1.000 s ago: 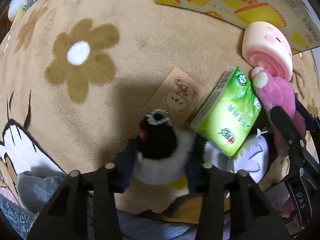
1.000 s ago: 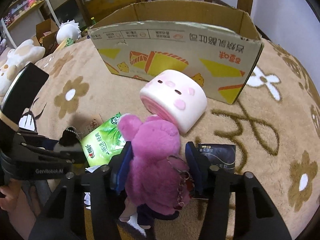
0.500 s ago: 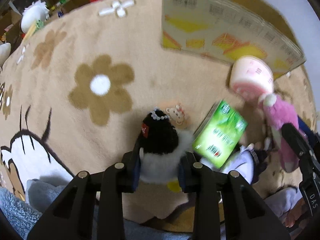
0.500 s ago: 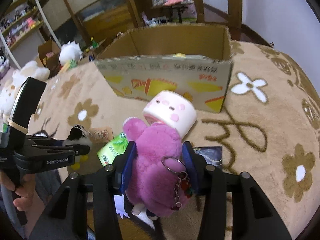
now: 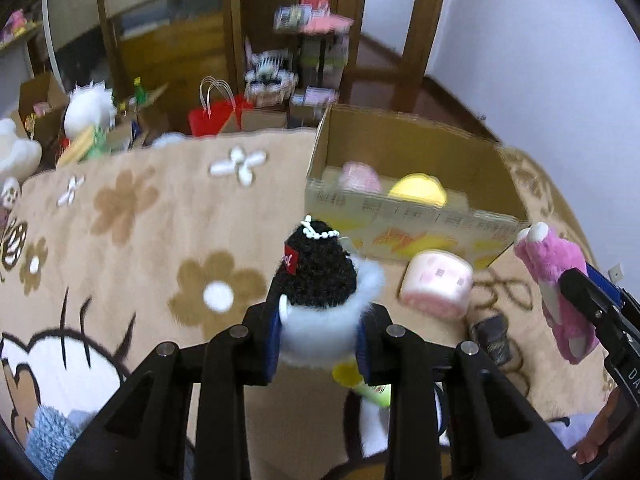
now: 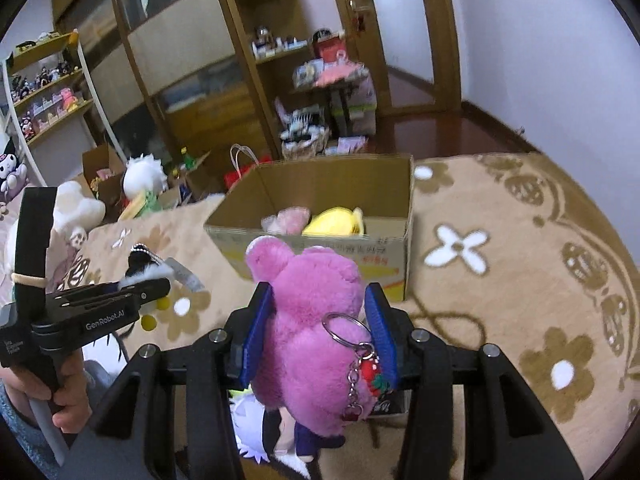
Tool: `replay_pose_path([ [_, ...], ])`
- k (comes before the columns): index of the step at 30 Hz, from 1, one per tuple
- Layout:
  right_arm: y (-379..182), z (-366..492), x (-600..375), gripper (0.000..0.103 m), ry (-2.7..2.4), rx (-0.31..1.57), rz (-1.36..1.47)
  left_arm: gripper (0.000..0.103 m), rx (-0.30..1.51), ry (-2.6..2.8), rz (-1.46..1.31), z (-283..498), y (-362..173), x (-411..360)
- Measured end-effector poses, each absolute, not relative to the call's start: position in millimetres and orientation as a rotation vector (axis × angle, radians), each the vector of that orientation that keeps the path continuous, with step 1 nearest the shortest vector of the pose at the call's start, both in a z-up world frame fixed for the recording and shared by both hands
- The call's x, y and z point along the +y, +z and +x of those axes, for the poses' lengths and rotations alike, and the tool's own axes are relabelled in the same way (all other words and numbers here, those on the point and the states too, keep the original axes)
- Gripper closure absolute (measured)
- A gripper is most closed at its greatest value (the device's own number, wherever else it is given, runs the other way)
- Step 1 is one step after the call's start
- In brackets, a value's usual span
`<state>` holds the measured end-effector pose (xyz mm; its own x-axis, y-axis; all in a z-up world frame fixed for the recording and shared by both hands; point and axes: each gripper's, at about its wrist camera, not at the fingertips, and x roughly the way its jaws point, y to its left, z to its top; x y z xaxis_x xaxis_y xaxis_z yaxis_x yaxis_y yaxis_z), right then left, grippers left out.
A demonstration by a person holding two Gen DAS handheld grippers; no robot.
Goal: Organize soft objects
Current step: 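Lift both plushes and carry them over the cardboard box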
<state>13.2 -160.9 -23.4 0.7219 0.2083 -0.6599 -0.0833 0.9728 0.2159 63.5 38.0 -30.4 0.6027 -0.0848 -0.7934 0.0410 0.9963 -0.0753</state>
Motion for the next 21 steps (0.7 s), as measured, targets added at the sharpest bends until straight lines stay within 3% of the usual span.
replay_pose_path([
  [21, 30, 27, -171, 0.053, 0.094, 0.530, 0.160, 0.075, 0.582, -0.105, 0.058, 76, 57, 1],
])
